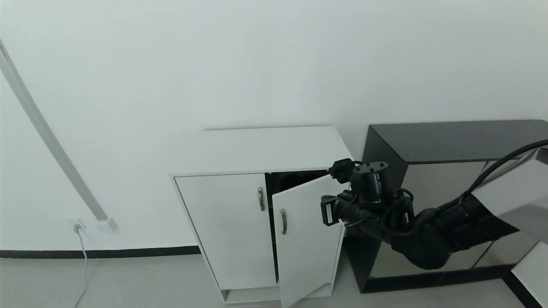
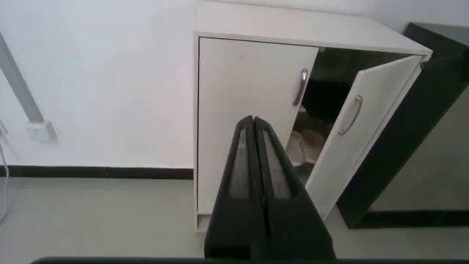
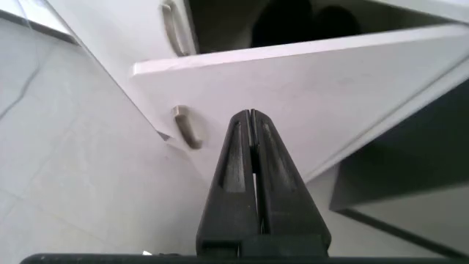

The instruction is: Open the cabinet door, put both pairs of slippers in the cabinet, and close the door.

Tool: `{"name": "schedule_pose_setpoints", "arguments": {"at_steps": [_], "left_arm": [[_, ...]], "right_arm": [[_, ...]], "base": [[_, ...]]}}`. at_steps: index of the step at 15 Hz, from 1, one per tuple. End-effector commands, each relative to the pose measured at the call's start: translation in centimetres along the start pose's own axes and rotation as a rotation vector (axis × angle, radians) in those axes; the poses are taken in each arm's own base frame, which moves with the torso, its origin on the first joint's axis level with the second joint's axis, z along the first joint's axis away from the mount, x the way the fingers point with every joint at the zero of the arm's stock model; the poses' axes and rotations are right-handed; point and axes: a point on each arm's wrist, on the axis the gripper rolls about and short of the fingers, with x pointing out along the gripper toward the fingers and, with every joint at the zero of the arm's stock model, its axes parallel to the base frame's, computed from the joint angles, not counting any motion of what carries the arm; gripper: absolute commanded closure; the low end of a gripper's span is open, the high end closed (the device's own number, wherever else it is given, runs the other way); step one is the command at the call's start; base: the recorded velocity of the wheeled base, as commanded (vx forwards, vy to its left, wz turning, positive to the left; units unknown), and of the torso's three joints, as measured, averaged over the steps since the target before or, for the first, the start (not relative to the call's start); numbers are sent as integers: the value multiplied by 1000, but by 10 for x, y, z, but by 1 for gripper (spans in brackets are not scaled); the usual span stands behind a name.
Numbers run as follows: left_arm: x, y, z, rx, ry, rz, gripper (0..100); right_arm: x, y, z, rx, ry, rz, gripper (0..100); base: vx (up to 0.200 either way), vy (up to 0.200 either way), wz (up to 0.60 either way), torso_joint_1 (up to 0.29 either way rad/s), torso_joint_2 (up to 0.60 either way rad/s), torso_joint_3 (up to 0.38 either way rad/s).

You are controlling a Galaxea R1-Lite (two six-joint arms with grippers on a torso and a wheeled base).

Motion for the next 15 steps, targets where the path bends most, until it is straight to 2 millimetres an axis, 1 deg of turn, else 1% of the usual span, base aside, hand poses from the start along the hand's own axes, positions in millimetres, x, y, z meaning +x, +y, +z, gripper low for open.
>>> {"name": "schedule_pose_setpoints", "arguments": {"at_steps": [1, 4, 6, 9, 12, 15], "left_arm": [[0, 0, 0, 0, 0, 1, 100], [0, 0, 0, 0, 0, 1, 100], [0, 0, 0, 1, 0, -1, 100], [0, 0, 0, 1, 0, -1, 100], [0, 0, 0, 3, 0, -1, 100], [0, 0, 0, 3, 0, -1, 100]], "right_arm": [[-4, 0, -6, -1, 3, 24, 100], [-16, -3, -26, -19, 0, 108, 100], [-33, -5, -54, -33, 1, 249, 100], [-42, -7, -72, -32, 13, 300, 100], [-45, -9, -89, -31, 9, 307, 100], [-51, -12, -102, -31, 12, 308, 100]], "base": [[0, 0, 0, 0, 0, 0], [0, 0, 0, 0, 0, 0], [0, 0, 0, 0, 0, 0], [0, 0, 0, 0, 0, 0], [0, 0, 0, 0, 0, 0], [200, 0, 0, -4, 2, 5]]}}
